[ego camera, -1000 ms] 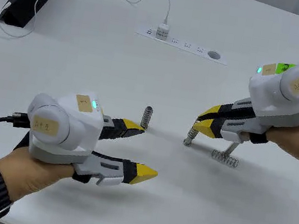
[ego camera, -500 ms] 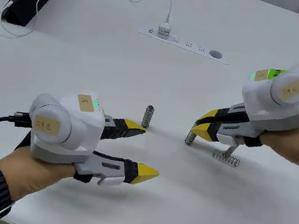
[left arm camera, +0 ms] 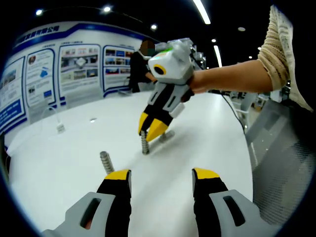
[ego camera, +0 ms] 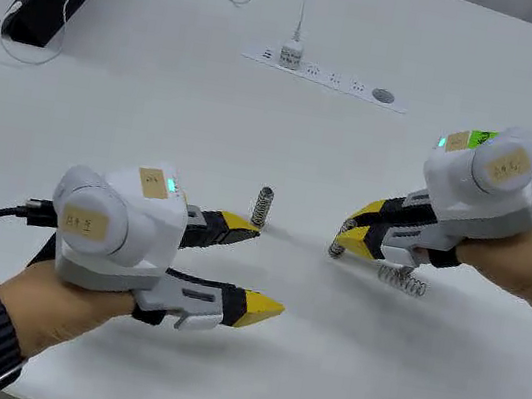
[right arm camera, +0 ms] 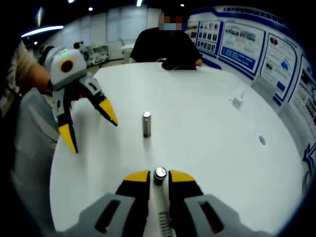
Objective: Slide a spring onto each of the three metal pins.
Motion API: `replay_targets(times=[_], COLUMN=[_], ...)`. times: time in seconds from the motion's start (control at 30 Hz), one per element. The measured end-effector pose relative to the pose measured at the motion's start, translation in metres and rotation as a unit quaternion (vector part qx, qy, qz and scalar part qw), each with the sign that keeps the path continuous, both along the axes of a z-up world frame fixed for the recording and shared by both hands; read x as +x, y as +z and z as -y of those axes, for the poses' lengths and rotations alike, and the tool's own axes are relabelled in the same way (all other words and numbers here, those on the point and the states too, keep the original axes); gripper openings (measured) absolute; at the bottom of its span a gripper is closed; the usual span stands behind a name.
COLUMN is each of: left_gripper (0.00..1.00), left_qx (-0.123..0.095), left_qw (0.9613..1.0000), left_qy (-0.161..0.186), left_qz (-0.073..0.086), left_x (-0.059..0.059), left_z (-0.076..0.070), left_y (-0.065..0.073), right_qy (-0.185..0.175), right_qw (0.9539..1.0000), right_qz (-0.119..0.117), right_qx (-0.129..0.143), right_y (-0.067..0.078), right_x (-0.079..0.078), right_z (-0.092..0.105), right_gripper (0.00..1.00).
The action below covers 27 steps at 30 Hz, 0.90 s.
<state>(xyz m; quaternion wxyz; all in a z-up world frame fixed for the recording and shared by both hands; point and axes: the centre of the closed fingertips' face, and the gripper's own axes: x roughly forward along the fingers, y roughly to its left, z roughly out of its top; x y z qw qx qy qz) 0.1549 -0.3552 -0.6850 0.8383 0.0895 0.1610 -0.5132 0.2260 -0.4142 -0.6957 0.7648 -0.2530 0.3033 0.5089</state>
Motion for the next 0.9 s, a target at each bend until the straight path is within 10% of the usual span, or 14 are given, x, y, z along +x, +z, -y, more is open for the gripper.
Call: replay_targets(times=[0.9], left_gripper=[0.5], left_qx=[0.002], left_qw=[0.9999], left_qy=[-0.013], left_qz=[0.008], left_x=[0.003], left_z=[0.01], left_y=[0.007], right_qy=[-0.047], right_qw=[0.9985], right_qz=[0.015], right_qx=[0.021], right_y=[0.022], right_x=[-0.031], right_z=[0.048], right_gripper=[0.19])
